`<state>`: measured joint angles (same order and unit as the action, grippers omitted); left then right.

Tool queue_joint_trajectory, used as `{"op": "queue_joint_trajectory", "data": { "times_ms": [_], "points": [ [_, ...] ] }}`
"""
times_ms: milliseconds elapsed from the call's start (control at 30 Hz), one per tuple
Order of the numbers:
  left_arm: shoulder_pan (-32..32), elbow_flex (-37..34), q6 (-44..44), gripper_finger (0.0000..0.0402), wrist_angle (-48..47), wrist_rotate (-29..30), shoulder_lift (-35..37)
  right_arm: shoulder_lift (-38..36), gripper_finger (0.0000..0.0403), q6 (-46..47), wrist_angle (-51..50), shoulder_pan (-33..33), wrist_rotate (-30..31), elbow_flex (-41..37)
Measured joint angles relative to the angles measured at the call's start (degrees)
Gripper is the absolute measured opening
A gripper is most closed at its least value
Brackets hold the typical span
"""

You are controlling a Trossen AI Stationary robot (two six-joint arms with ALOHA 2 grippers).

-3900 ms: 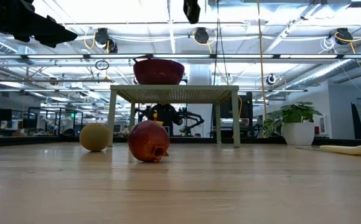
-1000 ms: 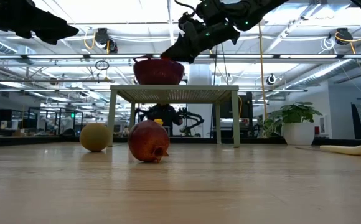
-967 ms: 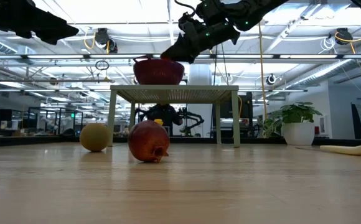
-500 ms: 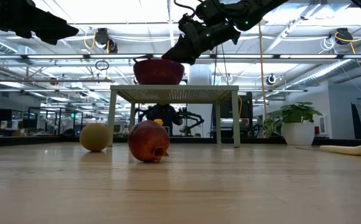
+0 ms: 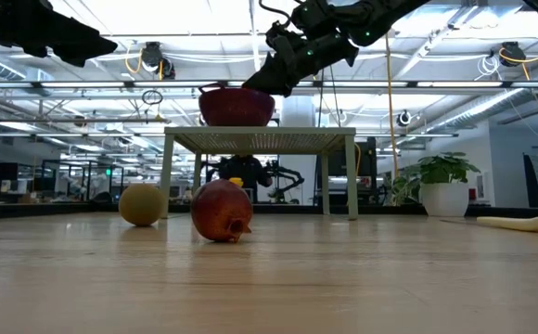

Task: Pick & Place Fruit
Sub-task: Put the pear into the violet strainer bowl on the shelf, then put the left pomegranate into the violet strainer bowl on the shelf

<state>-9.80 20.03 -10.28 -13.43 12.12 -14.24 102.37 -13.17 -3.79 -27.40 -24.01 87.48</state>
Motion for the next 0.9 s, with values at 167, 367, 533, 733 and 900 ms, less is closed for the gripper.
{"op": "queue_joint_trajectory", "data": {
  "times_ms": [167,367,533,733,900],
  "points": [
    [0.0,0.0,0.0,0.0228,0.0,0.0,0.0,0.0,0.0150,0.0,0.0,0.0,0.0,0.0],
    [0.0,0.0,0.0,0.0228,0.0,0.0,0.0,0.0,0.0190,0.0,0.0,0.0,0.0,0.0],
    [0.0,0.0,0.0,0.0228,0.0,0.0,0.0,-1.9,0.0199,0.0,1.7,0.8,0.0,-0.1],
    [0.0,0.0,0.0,0.0228,0.0,0.0,0.0,-7.6,0.0139,-5.1,-2.6,4.4,0.0,0.0],
    [0.0,0.0,0.0,0.0228,0.0,0.0,0.0,-10.8,0.0047,-3.5,-6.3,7.9,0.1,-0.1]
  ]
}}
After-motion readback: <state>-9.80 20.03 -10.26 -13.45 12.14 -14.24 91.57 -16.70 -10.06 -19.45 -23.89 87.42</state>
